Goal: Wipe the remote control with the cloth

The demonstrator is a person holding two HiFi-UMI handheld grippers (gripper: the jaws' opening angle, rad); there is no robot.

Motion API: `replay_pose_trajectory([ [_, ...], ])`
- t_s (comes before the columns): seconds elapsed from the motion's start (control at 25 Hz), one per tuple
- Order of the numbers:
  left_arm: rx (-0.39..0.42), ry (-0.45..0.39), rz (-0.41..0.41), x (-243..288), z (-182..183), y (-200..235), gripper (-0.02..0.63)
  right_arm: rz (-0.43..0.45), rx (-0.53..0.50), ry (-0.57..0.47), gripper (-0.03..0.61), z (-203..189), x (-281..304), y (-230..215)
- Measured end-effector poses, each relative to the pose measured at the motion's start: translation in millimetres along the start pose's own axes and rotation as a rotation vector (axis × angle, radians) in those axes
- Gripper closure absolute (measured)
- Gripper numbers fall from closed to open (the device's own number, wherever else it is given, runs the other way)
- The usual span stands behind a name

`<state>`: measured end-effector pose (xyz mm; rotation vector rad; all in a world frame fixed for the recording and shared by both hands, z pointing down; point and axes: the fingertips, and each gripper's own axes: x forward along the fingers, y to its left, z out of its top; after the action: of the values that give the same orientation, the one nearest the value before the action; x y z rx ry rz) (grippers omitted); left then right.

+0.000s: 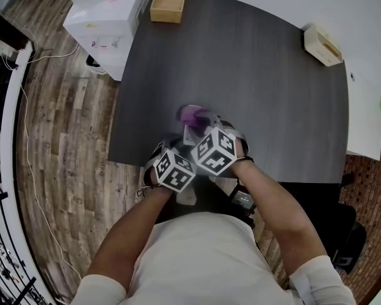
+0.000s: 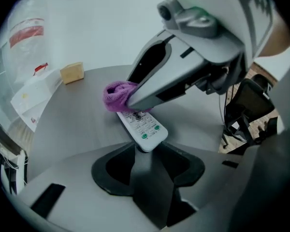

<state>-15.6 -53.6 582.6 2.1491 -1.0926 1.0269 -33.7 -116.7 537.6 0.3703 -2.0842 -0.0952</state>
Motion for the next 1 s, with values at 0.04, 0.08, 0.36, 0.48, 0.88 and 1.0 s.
replay_pose_trajectory([
  [0.04,0.000,0.000,0.000,0.3,0.3,0.2,0.440,0.006,0.001,0.001,0.463,-0.8,-1.4,3.6],
  [0.08,-0.001,0.001,0.001,0.7,0.2,0.1,0.440,0.008,0.005,0.003,0.463,-1.9,-2.8,6.5],
  [0.36,-0.020,0.007,0.013,-0.3,1.8,-1.3,0.439,0.009,0.095,-0.005,0.466,-2.6,-10.5,20.9],
  [0.48,-0.021,-0.004,0.013,-0.5,2.0,-1.1,0.439,0.052,0.133,-0.011,0.466,-1.5,-13.2,31.7],
  [0.88,-0.017,0.012,-0.005,1.5,0.3,-1.4,0.439,0.324,0.381,0.059,0.466,-17.3,-28.4,46.4],
  [1.0,-0.014,0.015,-0.009,1.1,-0.2,-1.5,0.439,0.368,0.419,0.072,0.466,-20.5,-32.0,50.4],
])
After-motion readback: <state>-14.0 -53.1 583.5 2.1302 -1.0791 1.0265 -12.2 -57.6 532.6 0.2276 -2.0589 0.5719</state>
